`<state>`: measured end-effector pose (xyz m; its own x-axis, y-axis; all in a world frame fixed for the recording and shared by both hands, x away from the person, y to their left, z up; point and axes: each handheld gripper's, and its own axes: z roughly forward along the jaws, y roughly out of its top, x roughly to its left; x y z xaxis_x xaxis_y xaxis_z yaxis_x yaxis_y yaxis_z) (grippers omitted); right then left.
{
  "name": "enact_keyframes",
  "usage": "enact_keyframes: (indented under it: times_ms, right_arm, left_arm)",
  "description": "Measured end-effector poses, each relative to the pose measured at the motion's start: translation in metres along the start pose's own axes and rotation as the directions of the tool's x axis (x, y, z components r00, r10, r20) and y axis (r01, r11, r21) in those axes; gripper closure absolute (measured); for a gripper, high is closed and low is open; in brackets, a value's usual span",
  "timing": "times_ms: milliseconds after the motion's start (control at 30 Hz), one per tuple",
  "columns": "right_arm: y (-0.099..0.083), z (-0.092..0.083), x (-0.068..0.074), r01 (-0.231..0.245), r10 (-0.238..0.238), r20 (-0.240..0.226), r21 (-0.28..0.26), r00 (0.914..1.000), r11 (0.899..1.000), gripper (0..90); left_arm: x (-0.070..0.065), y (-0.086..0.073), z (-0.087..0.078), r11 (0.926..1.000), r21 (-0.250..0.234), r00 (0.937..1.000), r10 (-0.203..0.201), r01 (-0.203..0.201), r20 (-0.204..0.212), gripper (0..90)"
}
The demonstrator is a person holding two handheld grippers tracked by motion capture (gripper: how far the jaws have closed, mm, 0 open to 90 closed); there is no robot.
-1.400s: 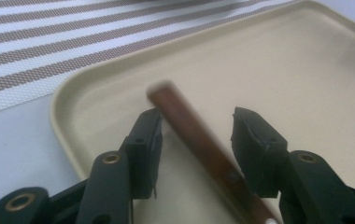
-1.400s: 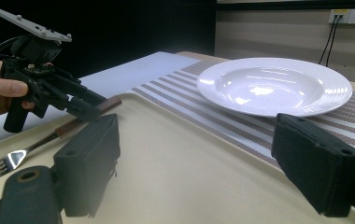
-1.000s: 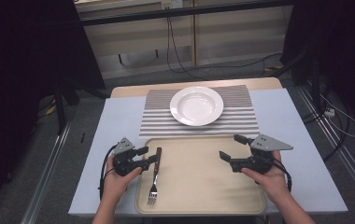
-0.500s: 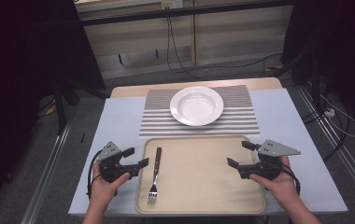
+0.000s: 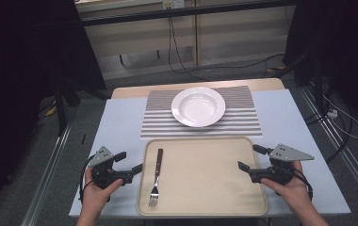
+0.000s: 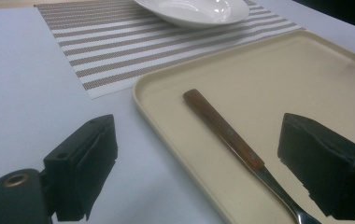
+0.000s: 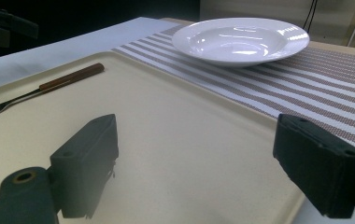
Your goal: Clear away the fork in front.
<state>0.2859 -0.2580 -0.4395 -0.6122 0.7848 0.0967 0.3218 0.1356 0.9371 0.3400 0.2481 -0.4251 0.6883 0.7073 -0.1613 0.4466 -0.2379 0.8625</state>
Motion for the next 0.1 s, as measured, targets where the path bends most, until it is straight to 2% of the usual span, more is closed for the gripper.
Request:
enact_keyframes:
  times_ms: [100]
  right_arm:
    - [-0.0004, -0.0012, -0.0005, -0.006, 0.006, -0.001, -0.006, 1.0000, 1.000, 14.0]
  left_arm:
    - [0.0011, -0.0009, -0.0001, 1.0000, 0.008, 1.0000, 0.004, -0.004, 0.001, 10.8]
